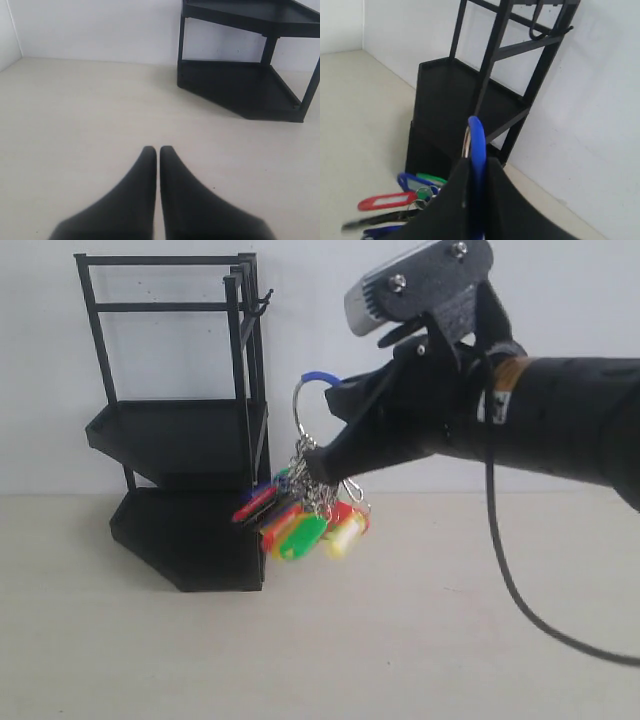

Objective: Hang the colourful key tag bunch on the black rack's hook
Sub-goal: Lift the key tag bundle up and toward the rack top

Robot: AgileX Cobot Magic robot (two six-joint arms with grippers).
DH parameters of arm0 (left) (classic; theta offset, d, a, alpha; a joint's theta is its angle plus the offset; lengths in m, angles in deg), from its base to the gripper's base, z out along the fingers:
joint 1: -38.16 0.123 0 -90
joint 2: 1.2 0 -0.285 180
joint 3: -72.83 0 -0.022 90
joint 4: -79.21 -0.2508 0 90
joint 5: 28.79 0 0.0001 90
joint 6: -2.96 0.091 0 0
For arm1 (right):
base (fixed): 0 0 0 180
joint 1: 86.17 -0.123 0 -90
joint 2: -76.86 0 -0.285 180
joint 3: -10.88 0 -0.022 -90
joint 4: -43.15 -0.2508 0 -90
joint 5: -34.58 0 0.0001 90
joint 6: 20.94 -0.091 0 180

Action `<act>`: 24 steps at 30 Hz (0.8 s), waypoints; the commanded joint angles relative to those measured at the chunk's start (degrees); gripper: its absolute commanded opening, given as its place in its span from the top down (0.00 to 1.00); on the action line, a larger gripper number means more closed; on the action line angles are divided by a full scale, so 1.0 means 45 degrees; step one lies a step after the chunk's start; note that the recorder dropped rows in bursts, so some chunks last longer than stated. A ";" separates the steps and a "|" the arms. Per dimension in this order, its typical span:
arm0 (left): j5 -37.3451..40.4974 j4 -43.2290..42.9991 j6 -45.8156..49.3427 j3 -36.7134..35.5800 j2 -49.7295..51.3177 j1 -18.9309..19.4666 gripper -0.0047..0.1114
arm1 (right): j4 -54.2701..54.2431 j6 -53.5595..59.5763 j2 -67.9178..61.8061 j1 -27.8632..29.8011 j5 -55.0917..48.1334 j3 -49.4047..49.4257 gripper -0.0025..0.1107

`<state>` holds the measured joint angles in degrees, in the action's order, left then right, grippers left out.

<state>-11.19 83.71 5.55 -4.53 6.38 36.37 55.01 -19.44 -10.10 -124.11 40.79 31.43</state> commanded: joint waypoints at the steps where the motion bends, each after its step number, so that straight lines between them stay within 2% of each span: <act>1: -0.0142 0.0025 0.0004 0.0031 0.0045 0.0043 0.92 | 0.0140 0.0594 -0.1247 0.0316 -0.0586 -0.1942 0.98; 5: -0.0142 0.0025 0.0004 0.0031 0.0045 0.0043 0.92 | 0.0167 0.1024 -0.2505 0.0362 -0.1823 -0.3583 0.98; 13: -0.0142 0.0025 0.0004 0.0031 0.0045 0.0043 0.92 | 0.0139 0.0640 -0.4054 0.1448 -0.1716 -0.5396 0.98; 20: -0.0142 0.0025 0.0004 0.0031 0.0045 0.0043 0.92 | -0.0014 -0.0725 -0.4460 0.1822 0.0455 -0.5602 0.98; 24: -0.0142 0.0025 0.0004 0.0031 0.0045 0.0043 0.92 | -0.2128 -0.0499 -0.4782 0.1845 0.1778 -0.5602 0.98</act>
<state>-11.19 83.71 5.55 -4.53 6.38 36.37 51.13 -22.14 -31.09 -115.95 42.81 7.10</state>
